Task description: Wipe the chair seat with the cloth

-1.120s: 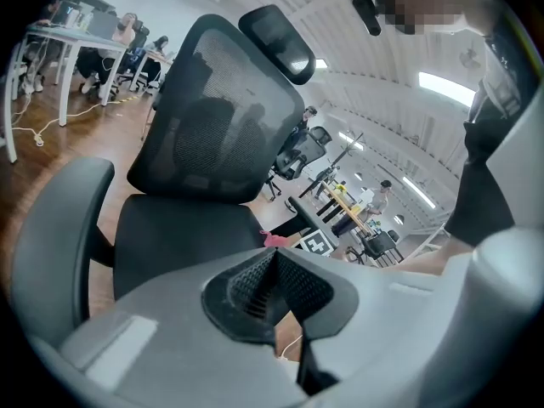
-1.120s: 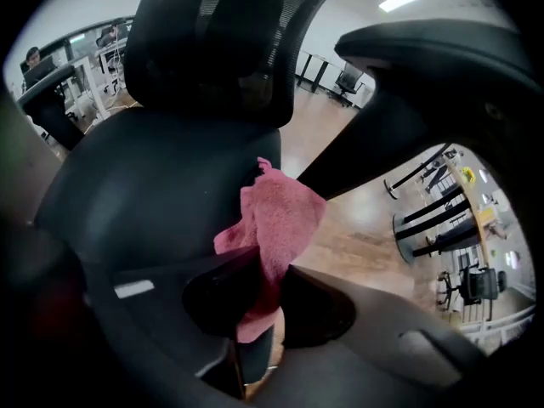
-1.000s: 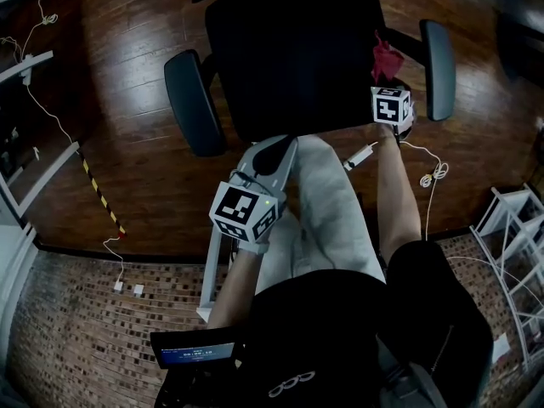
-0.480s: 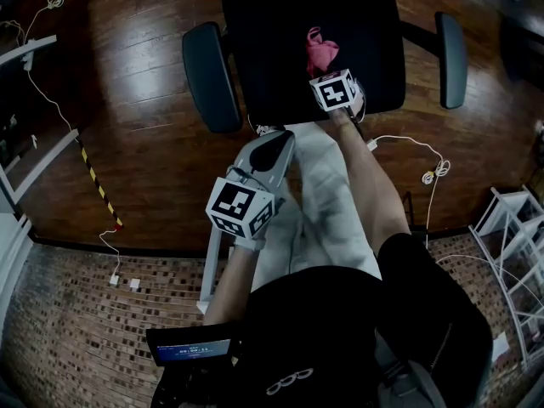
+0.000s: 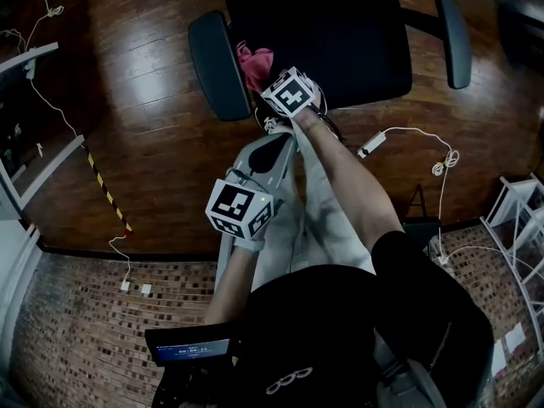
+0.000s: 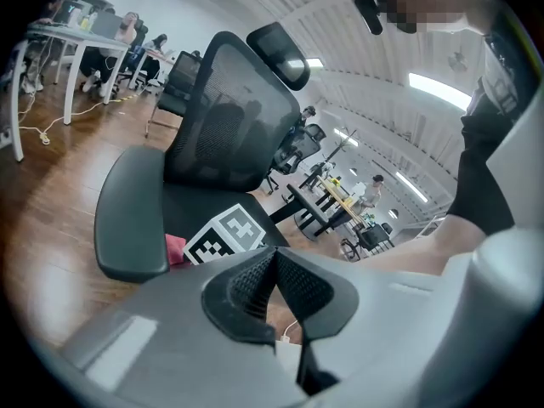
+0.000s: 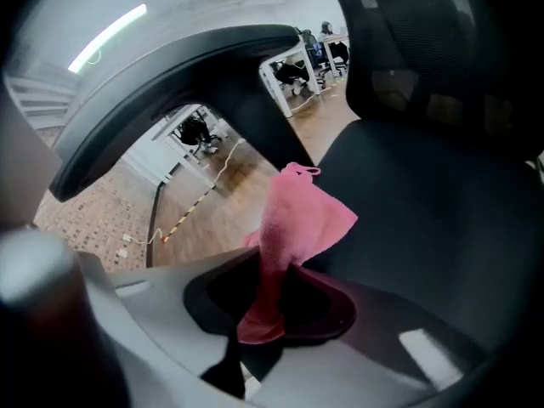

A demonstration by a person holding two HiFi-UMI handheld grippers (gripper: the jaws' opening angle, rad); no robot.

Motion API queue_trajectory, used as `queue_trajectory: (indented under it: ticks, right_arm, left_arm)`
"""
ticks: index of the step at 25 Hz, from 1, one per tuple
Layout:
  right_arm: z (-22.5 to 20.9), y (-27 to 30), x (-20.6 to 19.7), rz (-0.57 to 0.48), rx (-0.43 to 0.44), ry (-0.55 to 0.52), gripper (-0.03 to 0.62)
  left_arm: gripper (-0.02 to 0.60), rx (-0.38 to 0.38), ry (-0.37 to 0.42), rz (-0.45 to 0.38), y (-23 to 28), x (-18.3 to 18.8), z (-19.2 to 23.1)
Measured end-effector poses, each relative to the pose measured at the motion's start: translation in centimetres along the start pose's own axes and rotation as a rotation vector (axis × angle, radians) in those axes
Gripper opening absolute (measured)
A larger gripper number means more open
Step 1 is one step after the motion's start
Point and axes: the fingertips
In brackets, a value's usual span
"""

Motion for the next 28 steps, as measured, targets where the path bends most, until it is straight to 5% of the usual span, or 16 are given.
queue_trajectory:
  ticks: [4,8,28]
  right_arm:
    - [4.1,0.8,0.3,-0.026,0.129,-0.047,0.067]
    - [2.9,1.0,-0.8,-0.053,0.089,-0.018,0.067]
    - [-23.6,-13.4,-20.6,-0.036,-0.286,0.398,0.067]
  left_arm:
    - [-0.008,0.004,0.028,0.020,-0.9,-0.7,0.3]
    - [-0.008,0.013,0.047,0.048,-1.2,-1.5,1.1]
    - [-0.008,-0.031,0.091,0.147,6.9,-1.6,-5.2]
Point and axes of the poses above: the fingertips, and each gripper's own axes: y forward along the fingers, z to its left, x out of its top, and after that the axes turned 11 degrees about z, right-handed
